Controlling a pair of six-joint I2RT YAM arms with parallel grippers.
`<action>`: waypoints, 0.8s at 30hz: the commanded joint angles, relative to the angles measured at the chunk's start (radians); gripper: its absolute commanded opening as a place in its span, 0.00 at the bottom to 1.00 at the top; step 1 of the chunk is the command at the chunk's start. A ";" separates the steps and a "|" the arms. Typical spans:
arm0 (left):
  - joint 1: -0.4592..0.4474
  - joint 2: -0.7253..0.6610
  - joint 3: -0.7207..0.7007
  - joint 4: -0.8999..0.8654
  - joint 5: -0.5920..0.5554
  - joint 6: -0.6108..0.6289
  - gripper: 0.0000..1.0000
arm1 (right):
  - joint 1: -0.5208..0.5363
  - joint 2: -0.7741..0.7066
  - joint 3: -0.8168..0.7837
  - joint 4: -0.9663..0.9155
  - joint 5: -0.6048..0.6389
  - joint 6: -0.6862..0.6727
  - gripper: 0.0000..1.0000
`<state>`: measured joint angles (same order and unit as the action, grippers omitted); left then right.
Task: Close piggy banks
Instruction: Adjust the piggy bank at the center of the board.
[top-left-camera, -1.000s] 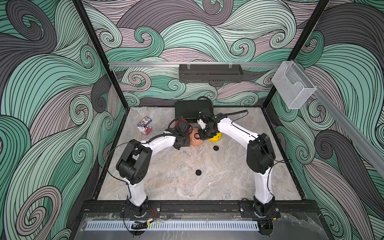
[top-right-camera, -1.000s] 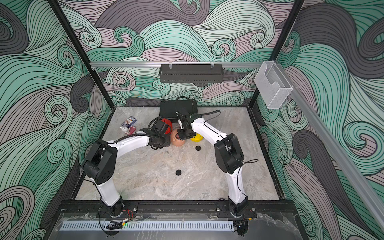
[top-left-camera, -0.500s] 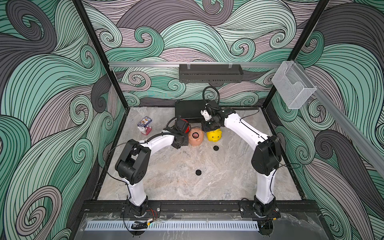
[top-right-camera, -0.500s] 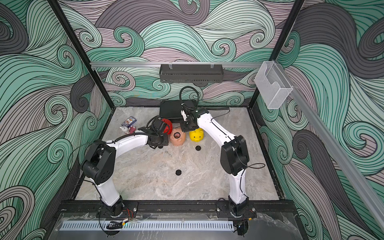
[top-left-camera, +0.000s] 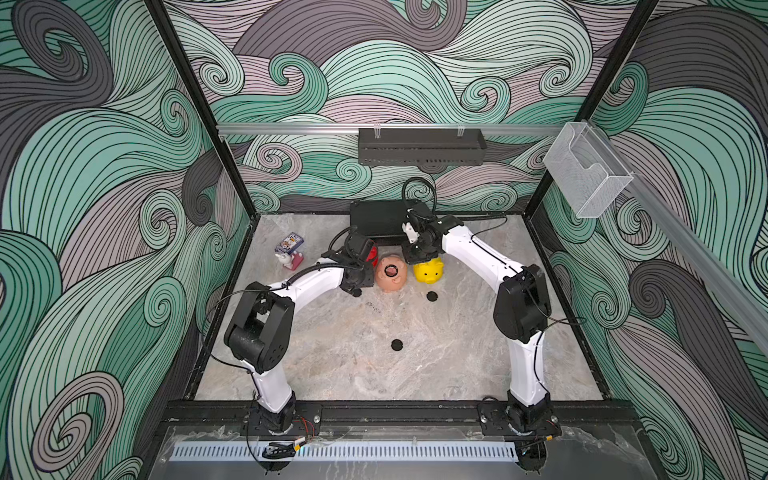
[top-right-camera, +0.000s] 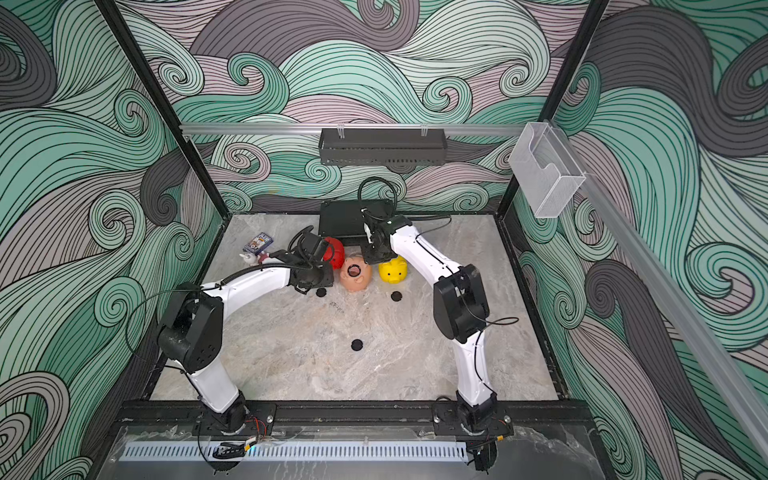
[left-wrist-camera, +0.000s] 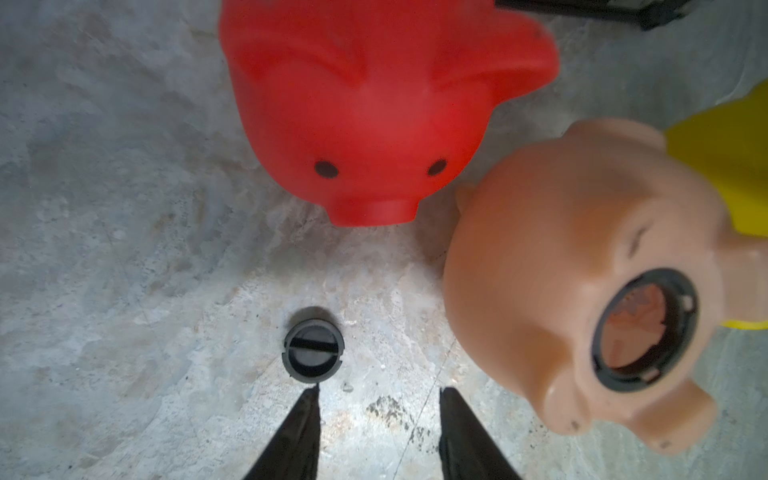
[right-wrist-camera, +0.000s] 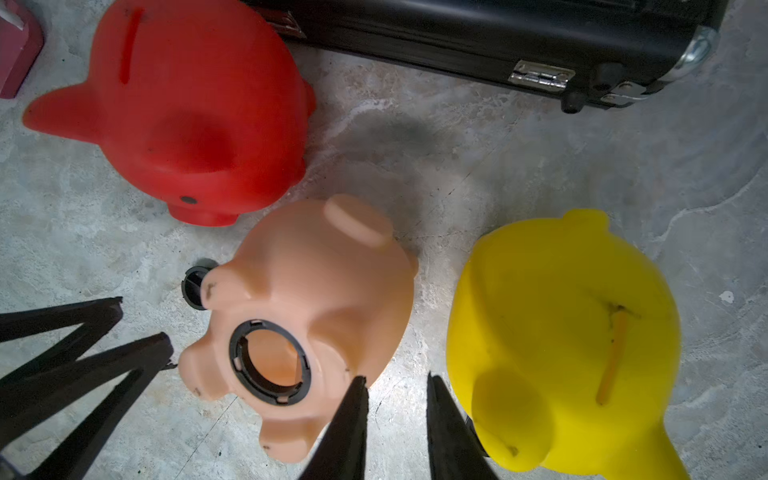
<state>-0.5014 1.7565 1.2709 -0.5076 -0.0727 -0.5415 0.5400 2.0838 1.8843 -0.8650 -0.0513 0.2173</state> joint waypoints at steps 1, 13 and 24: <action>0.003 0.032 0.062 -0.028 0.014 0.011 0.47 | 0.002 0.025 0.005 -0.013 0.014 0.008 0.28; 0.001 0.083 0.101 -0.013 0.093 -0.003 0.46 | 0.002 0.079 0.045 -0.027 -0.023 -0.007 0.28; -0.005 0.070 0.054 0.016 0.123 -0.021 0.46 | 0.001 0.114 0.081 -0.040 -0.041 -0.007 0.28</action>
<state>-0.5007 1.8313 1.3239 -0.4957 0.0341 -0.5507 0.5392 2.1742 1.9518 -0.8822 -0.0795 0.2169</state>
